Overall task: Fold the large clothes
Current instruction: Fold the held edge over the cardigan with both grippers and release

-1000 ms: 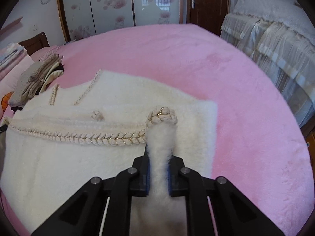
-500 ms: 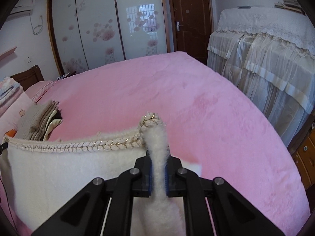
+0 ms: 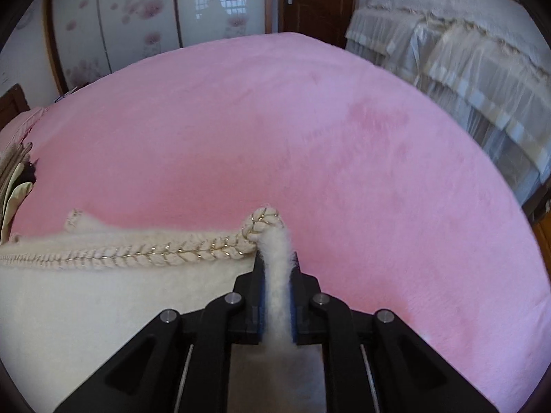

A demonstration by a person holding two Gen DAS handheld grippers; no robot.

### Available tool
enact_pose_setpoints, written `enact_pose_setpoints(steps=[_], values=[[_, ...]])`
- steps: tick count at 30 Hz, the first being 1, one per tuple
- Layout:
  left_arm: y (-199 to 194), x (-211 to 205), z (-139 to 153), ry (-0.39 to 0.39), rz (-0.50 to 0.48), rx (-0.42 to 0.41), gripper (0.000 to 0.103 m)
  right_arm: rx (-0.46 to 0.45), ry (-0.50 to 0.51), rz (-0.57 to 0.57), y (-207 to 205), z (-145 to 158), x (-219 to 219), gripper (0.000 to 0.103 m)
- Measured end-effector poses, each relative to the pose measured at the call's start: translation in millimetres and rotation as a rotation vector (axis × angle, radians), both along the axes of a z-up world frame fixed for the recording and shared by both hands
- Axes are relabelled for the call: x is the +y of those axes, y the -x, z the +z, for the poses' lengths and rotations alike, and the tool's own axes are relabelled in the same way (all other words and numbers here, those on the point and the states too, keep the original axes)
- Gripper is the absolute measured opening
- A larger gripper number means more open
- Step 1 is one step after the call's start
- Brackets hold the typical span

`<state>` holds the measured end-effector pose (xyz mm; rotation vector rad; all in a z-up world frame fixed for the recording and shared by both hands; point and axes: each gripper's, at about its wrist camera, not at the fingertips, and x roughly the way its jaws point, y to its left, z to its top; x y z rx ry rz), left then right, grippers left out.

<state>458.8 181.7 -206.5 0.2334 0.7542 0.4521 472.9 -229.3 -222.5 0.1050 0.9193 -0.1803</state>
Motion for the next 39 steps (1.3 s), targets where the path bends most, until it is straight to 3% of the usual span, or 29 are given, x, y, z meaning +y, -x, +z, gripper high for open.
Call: enact_pose_setpoints(steps=[3,5,8,14,16,18,19,22,26,28,30,32,37,38,39], values=[[0.0,-1.1,-1.7,-0.004,-0.003,0.002,0.01,0.018,-0.016,-0.003,-0.1,0.7,-3.1,0.015],[2.6,0.7,2.9,0.006,-0.003,0.005,0.016,0.029,-0.007,-0.005,3.5,8.4,-1.0,0.026],[15.9,8.6,22.5,0.102,-0.009,0.014,0.028,-0.001,0.018,0.008,21.4,30.3,6.9,0.029],[61.0,15.6,79.1,0.292,-0.04,0.015,0.029,-0.077,-0.013,0.133,71.7,83.7,37.9,0.029],[77.9,7.4,97.2,0.293,-0.066,-0.008,0.036,-0.098,-0.047,0.175,83.3,98.1,55.0,0.029],[94.1,-4.6,111.1,0.304,-0.09,-0.045,0.052,-0.107,-0.093,0.231,90.1,106.2,79.5,0.029],[98.4,-10.0,113.9,0.318,-0.101,-0.053,0.054,-0.108,-0.108,0.256,91.2,107.2,94.5,0.029],[96.1,-32.1,107.7,0.362,-0.139,-0.029,0.054,-0.095,-0.161,0.318,86.4,97.6,140.0,0.029],[73.4,-52.7,68.1,0.42,-0.106,0.052,0.054,-0.033,-0.245,0.352,70.6,57.7,194.5,0.029],[60.6,-59.0,42.8,0.377,-0.072,0.092,0.053,0.018,-0.22,0.338,62.9,35.4,207.9,0.029],[50.6,-60.1,20.5,0.247,-0.02,0.134,0.053,0.009,-0.174,0.33,59.6,23.3,203.7,0.026],[44.6,-48.6,5.7,0.193,0.028,0.158,0.053,-0.012,-0.103,0.285,57.9,21.4,181.6,0.026],[49.1,4.8,-0.8,0.299,0.061,0.103,0.053,-0.017,0.146,0.039,61.0,8.1,69.8,0.025],[47.3,12.4,-4.4,0.321,0.044,0.102,0.053,-0.013,0.162,-0.011,64.9,4.6,41.9,0.024],[48.3,16.0,-6.4,0.344,0.024,0.104,0.053,-0.017,0.1,-0.009,69.7,2.4,19.0,0.015]])
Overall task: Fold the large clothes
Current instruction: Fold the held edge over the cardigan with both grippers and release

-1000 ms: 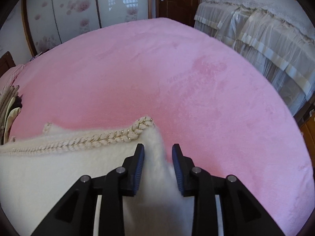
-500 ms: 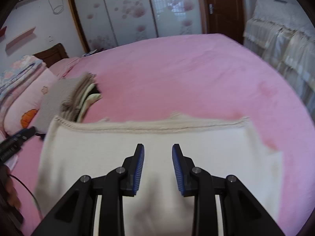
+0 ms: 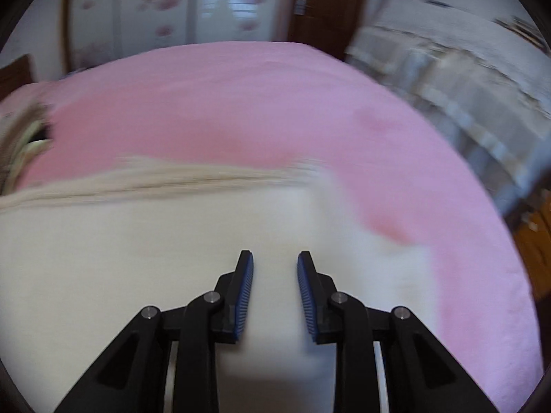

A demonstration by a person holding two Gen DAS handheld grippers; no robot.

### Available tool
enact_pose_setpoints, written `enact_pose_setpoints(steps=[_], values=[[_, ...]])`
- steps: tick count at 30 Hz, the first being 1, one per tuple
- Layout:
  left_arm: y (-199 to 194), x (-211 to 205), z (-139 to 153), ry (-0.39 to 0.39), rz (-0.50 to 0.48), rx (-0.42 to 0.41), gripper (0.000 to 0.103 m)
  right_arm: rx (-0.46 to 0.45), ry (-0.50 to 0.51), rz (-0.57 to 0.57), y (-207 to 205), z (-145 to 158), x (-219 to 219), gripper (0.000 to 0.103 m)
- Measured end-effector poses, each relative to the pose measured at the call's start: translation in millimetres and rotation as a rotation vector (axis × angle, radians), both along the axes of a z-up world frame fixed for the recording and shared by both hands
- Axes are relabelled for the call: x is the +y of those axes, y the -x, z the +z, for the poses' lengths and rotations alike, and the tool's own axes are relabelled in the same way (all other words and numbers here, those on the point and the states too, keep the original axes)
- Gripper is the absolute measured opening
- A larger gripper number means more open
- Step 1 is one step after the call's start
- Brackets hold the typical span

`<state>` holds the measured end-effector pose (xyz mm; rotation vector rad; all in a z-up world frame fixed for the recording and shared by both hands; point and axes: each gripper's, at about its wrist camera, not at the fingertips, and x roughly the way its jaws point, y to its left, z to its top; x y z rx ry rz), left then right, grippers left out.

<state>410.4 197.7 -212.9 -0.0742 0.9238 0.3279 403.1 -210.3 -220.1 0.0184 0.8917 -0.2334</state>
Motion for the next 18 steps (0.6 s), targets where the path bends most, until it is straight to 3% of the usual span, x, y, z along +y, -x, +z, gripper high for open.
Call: enact_pose_setpoints(steps=[1,3,4,5,6,9,15,18], values=[[0.0,1.0,-0.7,0.005,-0.007,-0.002,0.053,0.007,-0.059,0.0,3.5,-1.4,-17.1,0.0],[3.1,-2.1,2.3,-0.007,-0.012,-0.007,0.053,0.001,-0.099,0.02,9.1,3.2,-25.0,0.0],[4.5,-2.2,4.8,-0.007,-0.01,-0.007,0.053,0.005,-0.036,0.004,11.3,6.4,-20.2,0.0],[7.5,-2.3,8.1,0.001,-0.006,-0.007,0.053,0.015,0.032,-0.02,13.7,9.1,-15.4,0.008],[11.5,0.7,14.9,0.017,0.0,-0.007,0.053,0.02,0.038,-0.019,17.1,12.3,-14.7,0.008],[29.7,5.5,42.2,0.089,-0.006,-0.034,0.053,0.015,-0.05,0.009,36.4,29.2,-17.7,0.008],[97.0,1.6,99.4,-0.005,-0.049,-0.035,0.053,-0.068,-0.1,0.136,98.7,77.1,11.0,0.009],[130.8,-2.5,112.0,0.051,-0.076,-0.032,0.055,-0.075,-0.176,0.196,124.3,87.5,28.9,0.01]])
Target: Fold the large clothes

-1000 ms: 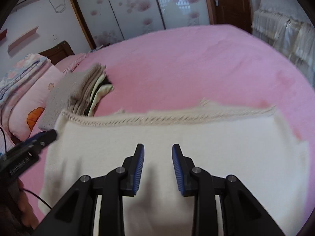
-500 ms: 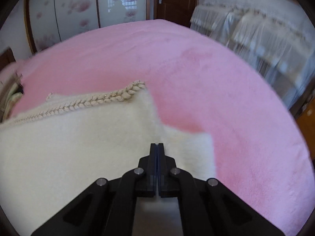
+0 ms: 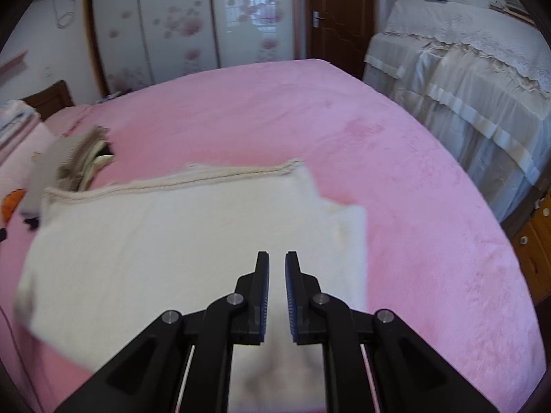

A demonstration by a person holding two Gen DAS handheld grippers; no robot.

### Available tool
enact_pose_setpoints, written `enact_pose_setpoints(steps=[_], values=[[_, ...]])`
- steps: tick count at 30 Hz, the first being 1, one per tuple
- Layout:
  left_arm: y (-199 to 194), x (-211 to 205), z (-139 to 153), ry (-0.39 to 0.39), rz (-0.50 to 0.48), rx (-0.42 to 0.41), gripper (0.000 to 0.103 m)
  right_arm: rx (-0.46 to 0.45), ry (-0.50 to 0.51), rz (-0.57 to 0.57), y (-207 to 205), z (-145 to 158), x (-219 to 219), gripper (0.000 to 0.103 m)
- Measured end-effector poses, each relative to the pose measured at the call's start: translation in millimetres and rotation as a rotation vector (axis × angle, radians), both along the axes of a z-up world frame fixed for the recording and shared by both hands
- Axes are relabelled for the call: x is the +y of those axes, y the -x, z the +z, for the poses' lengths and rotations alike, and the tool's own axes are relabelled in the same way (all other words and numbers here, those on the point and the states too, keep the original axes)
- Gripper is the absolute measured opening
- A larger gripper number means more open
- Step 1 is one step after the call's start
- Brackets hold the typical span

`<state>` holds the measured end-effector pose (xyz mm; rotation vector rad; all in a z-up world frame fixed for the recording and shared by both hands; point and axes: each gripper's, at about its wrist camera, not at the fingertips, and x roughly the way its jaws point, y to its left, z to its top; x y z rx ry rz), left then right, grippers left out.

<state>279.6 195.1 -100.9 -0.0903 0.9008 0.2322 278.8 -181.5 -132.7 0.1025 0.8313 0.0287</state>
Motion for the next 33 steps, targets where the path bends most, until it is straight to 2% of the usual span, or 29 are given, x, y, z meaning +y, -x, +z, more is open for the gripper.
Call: enact_pose_setpoints(steps=[3,6,10,12,15,19,23,27,29,33], values=[[24.0,-11.4,-6.3,0.098,-0.025,0.011,0.055,0.015,-0.101,0.053,21.2,-1.5,18.8,0.01],[37.9,-36.1,-30.1,0.117,-0.032,0.027,0.055,0.018,-0.177,0.086,39.0,-13.1,43.6,0.01],[44.4,-56.6,-69.3,0.166,0.01,0.073,0.055,0.048,-0.15,0.111,49.8,-42.2,73.1,0.01],[48.0,-63.0,-84.6,0.164,0.041,0.072,0.055,0.064,-0.116,0.104,51.5,-58.3,77.1,0.01],[47.8,-66.9,-99.5,0.103,0.059,0.071,0.055,0.072,-0.048,0.043,54.5,-74.3,60.1,0.01],[50.0,-61.8,-102.6,0.077,0.047,0.058,0.057,0.08,0.067,-0.125,58.6,-83.1,8.0,0.009],[51.8,-56.4,-110.3,0.097,0.051,0.051,0.057,0.098,-0.049,-0.165,67.4,-91.1,-30.3,0.0],[51.3,-60.6,-113.9,0.064,0.059,0.047,0.057,0.095,-0.019,-0.184,72.3,-92.0,-23.9,0.0],[50.3,-60.1,-113.1,0.067,0.061,0.055,0.057,0.093,0.006,-0.189,70.7,-91.6,-19.3,0.001],[48.3,-57.8,-110.2,0.083,0.053,0.079,0.057,0.093,-0.013,-0.196,72.1,-90.6,-23.3,0.001]])
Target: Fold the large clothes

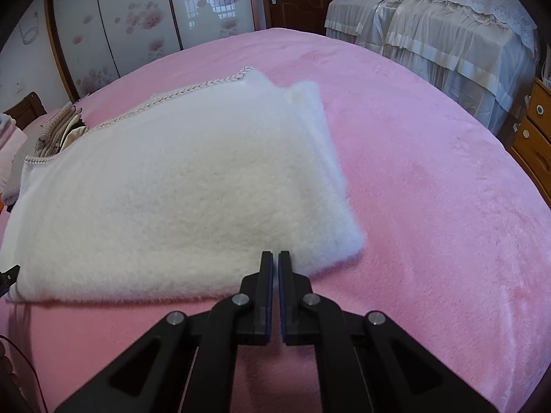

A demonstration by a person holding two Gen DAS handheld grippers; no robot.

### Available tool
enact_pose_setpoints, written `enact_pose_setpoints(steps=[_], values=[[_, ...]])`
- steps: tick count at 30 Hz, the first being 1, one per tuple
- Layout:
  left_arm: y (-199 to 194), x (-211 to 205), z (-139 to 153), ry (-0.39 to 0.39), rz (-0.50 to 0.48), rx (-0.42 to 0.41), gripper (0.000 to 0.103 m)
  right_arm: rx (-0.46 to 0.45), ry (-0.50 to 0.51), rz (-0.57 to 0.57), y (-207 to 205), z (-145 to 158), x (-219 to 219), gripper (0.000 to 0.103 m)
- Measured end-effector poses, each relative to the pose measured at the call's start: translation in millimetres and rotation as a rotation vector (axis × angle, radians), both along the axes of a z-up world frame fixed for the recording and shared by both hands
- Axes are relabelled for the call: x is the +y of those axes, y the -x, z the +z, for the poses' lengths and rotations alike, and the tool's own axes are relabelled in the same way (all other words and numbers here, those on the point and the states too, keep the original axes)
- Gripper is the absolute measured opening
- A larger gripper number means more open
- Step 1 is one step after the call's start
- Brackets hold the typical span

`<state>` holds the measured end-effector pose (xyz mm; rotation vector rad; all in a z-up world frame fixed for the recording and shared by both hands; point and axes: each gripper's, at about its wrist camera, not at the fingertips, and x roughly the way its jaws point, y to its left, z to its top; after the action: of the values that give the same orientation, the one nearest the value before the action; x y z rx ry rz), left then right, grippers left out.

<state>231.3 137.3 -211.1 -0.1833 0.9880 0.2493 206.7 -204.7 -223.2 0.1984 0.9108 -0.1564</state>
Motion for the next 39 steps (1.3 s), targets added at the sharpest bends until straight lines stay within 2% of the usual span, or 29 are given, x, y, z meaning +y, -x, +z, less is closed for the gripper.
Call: enact_pose_setpoints(steps=[7,10,17,23,24,28,29,34,37,39], values=[[4.0,-3.3,12.5,-0.005,0.006,0.051,0.057,0.008,0.001,-0.002,3.4,4.5,3.9,0.005],[10.4,-3.4,22.4,0.021,0.003,0.066,0.057,0.014,-0.045,0.007,5.9,12.9,6.5,0.005],[39.1,-2.1,61.7,0.054,-0.01,0.04,0.057,-0.056,-0.065,0.071,29.5,55.3,35.2,0.005],[73.8,4.4,88.9,0.138,-0.024,0.015,0.057,-0.136,-0.078,0.139,52.6,96.1,65.3,0.006],[81.1,5.4,92.9,0.152,-0.027,0.011,0.057,-0.151,-0.082,0.147,56.3,102.2,69.2,0.007],[103.7,11.5,102.9,0.183,-0.042,0.01,0.057,-0.207,-0.097,0.187,71.7,125.4,87.7,0.031],[109.6,12.8,105.2,0.188,-0.046,0.009,0.057,-0.223,-0.101,0.202,75.7,130.7,92.4,0.033],[129.1,22.9,98.9,0.25,-0.059,-0.01,0.057,-0.264,-0.128,0.273,90.3,140.2,115.8,0.033],[135.2,29.6,78.1,0.296,-0.055,-0.017,0.057,-0.25,-0.153,0.292,92.4,129.4,128.2,0.033],[132.7,36.1,58.4,0.361,-0.053,-0.019,0.057,-0.218,-0.161,0.299,90.3,118.2,136.3,0.033]])
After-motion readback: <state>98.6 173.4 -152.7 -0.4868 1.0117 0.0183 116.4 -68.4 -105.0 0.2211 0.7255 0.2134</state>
